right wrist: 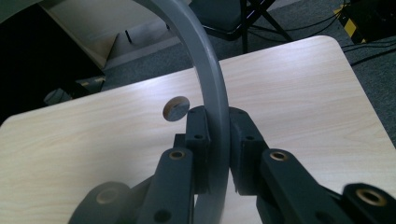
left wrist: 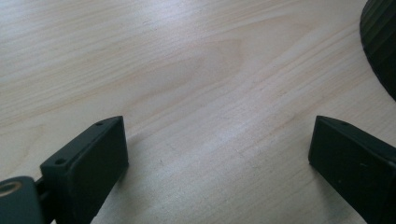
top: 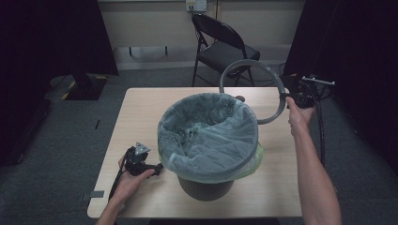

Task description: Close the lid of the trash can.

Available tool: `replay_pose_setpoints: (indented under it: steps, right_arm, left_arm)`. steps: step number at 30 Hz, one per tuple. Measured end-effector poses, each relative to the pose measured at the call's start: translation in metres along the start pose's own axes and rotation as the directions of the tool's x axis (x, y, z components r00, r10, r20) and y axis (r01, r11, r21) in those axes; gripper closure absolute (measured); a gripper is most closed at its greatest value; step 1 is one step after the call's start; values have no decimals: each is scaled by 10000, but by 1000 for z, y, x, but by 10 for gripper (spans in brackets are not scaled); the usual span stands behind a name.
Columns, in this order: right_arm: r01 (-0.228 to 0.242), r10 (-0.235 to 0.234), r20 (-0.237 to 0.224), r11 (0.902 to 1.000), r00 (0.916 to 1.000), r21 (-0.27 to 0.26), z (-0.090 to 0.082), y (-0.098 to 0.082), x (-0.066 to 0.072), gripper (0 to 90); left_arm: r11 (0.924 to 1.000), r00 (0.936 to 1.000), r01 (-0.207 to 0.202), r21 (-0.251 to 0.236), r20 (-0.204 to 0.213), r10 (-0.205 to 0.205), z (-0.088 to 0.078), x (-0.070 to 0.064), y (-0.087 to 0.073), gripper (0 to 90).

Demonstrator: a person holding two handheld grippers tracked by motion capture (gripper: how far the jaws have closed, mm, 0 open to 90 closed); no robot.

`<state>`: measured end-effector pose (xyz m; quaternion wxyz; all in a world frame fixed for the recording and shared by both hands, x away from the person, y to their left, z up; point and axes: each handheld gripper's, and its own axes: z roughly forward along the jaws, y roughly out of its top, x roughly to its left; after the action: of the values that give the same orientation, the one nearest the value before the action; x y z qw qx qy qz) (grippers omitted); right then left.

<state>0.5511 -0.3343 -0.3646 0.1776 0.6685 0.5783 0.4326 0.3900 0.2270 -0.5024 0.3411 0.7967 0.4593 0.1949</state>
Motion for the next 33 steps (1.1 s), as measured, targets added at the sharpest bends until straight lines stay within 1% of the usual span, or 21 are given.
replay_pose_setpoints:
  steps: [5, 8, 11, 12, 14, 15, 16, 17, 18, 19, 21, 23, 24, 25, 27, 28, 29, 30, 31, 32, 33]
  right_arm:
    - [-461, 452, -681, 9989, 9967, -122, 0, 6, 5, 800]
    - [-946, 929, -1240, 9955, 9879, -83, -1, 10, 7, 800]
    - [-1195, 1170, -1790, 9928, 9769, -35, -3, 18, 10, 800]
    - [-1206, 1174, -1838, 9927, 9759, -64, -4, 21, 12, 800]
    - [-1348, 1312, -2231, 9909, 9659, -9, -7, 28, 17, 801]
    - [-1310, 1265, -2423, 9914, 9619, -24, -9, 31, 20, 800]
    - [-1347, 1285, -2668, 9909, 9551, -51, -10, 34, 23, 800]
    - [-1404, 1338, -2759, 9901, 9518, -42, -12, 36, 25, 800]
    - [-1646, 1570, -3325, 9863, 9299, 52, -13, 38, 27, 801]
    - [-1767, 1672, -3562, 9842, 9193, 61, -14, 40, 29, 800]
    - [-1536, 1446, -3817, 9881, 9129, 70, -18, 44, 35, 798]
    - [-1414, 1375, -4127, 9897, 9004, 212, -21, 46, 41, 799]
    - [-1178, 1155, -4135, 9928, 9031, 200, -22, 47, 44, 799]
    - [-1098, 1108, -4208, 9936, 9003, 268, -23, 47, 46, 800]
    - [-799, 822, -4388, 9965, 8948, 237, -26, 46, 53, 800]
    - [-776, 818, -4518, 9966, 8883, 277, -26, 45, 55, 800]
    - [-725, 793, -4570, 9968, 8859, 324, -27, 45, 58, 799]
    - [-664, 760, -4678, 9971, 8806, 369, -28, 44, 60, 799]
    - [-591, 695, -4768, 9976, 8763, 369, -29, 44, 61, 798]
    - [-448, 560, -4724, 9984, 8796, 350, -30, 44, 62, 798]
    - [-287, 429, -4665, 9989, 8835, 375, -32, 45, 65, 798]
  left_arm:
    - [10000, 10000, 37, 7, 21, -37, 0, 0, 0, 41]
    - [10000, 10000, 74, -20, 49, -74, 0, -1, 0, 41]
    - [10000, 10000, 83, -18, 52, -83, 0, -1, 0, 41]
    - [10000, 10000, 51, 5, 33, -51, 0, 0, 0, 41]
    - [9999, 9999, 114, -4, 78, -114, 0, -1, 0, 41]
    - [9999, 9999, 104, -9, 67, -104, 0, -1, 0, 41]
    - [10000, 10000, 85, -10, 42, -85, 0, 0, 0, 41]
    - [10000, 10000, 9, 5, 15, -9, 0, 0, 0, 41]
    - [10000, 10000, 16, 7, 19, -16, 0, 0, 0, 41]
    - [10000, 10000, 52, -12, 38, -52, 0, 0, 0, 41]
    - [10000, 10000, 73, -12, 50, -73, 0, 0, 0, 41]
    - [10000, 10000, -18, 12, 15, 18, 0, 0, 0, 40]
    - [10000, 10000, -25, 18, 21, 25, 0, 0, 0, 40]
    - [10000, 10000, 11, 12, 18, -11, 0, 0, 0, 40]
    - [9998, 10000, -35, 188, -34, 36, 0, 0, 2, 42]
    - [9997, 10000, -2, 252, 1, 2, 0, 0, 3, 44]
    - [9993, 10000, 24, 384, 45, -25, -1, 0, 5, 53]
    - [9980, 9999, -86, 625, 76, 82, -2, 1, 7, 68]
    - [9981, 9999, -63, 620, 136, 55, -2, 0, 7, 86]
    - [9975, 9997, -111, 704, 206, 96, -4, 1, 9, 116]
    - [9980, 9994, -126, 626, 323, 106, -5, 1, 9, 170]
